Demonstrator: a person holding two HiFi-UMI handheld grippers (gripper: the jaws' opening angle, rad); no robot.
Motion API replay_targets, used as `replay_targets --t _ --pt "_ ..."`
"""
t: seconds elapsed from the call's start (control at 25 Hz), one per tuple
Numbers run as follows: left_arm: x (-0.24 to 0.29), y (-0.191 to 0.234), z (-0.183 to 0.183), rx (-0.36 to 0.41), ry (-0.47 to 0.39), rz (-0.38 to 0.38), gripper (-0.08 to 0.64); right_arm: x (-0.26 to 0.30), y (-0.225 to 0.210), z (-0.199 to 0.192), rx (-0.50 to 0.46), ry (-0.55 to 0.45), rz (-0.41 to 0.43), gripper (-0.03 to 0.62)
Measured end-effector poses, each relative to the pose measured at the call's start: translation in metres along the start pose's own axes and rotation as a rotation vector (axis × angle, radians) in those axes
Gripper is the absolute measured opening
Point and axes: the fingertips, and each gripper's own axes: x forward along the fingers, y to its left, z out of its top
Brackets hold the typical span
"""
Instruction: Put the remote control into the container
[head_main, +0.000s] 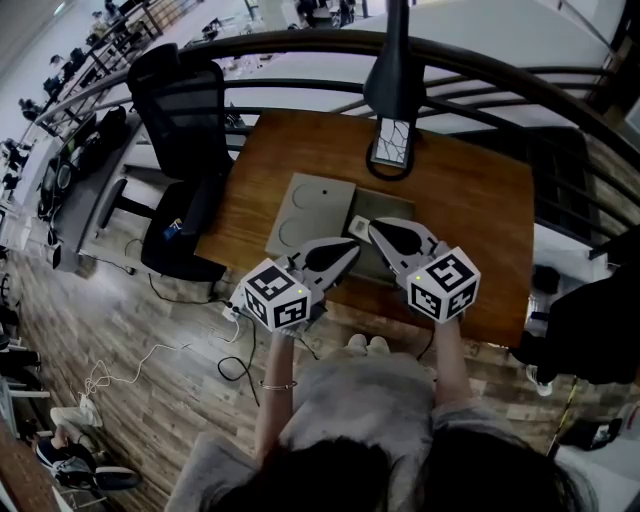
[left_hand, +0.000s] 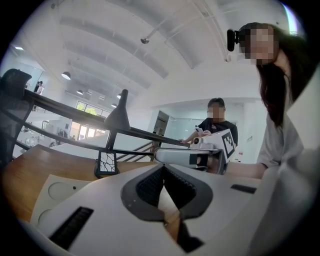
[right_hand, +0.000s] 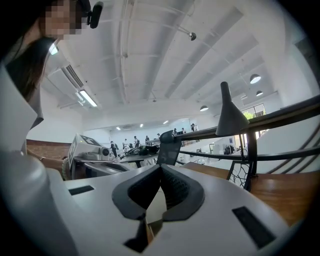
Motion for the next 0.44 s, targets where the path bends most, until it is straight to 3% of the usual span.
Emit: replay_targets --t 0.44 --pt "-0.0021 0.0001 0.0034 0.027 0.002 -0.003 0.003 0.0032 0.0042 0.0024 -0.016 -0.017 0.018 0.029"
